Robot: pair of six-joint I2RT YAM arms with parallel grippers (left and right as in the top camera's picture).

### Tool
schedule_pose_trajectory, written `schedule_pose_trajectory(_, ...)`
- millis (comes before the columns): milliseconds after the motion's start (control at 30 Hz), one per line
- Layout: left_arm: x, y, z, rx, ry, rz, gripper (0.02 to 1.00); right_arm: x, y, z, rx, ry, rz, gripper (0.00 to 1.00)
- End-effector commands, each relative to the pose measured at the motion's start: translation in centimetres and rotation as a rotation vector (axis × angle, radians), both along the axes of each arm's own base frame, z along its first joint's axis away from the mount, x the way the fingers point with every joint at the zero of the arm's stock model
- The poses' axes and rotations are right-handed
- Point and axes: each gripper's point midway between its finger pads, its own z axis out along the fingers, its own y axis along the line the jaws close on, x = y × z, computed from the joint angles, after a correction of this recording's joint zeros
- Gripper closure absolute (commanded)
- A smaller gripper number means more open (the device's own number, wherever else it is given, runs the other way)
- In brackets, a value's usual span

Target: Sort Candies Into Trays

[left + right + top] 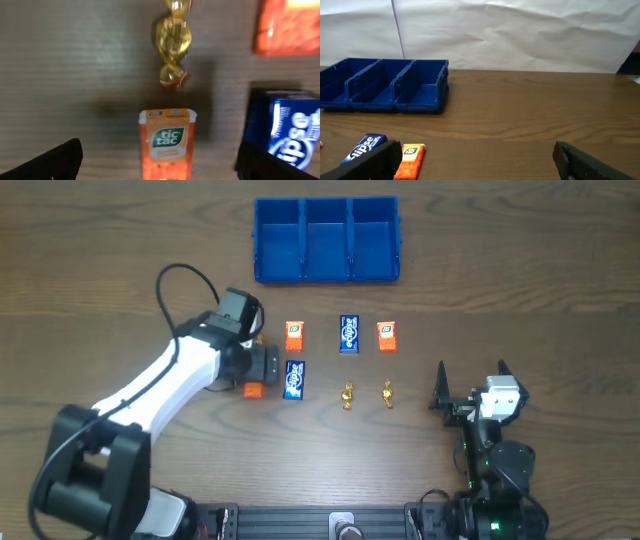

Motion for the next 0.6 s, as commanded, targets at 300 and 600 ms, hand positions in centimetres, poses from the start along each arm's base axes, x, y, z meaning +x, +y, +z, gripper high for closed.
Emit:
schedule_pose_trajectory(300,-1.9,-0.1,-2.9,0.059,0.104,0.047,0.082,0.0,0.0,-0.2,-0.010,0.003,0.003,0.003)
schedule_pose_trajectory(600,-2.1,0.4,-3.7,0.093,0.118,0.060,0.264,0.0,0.0,-0.2,-0.010,0.003,0.003,0.003)
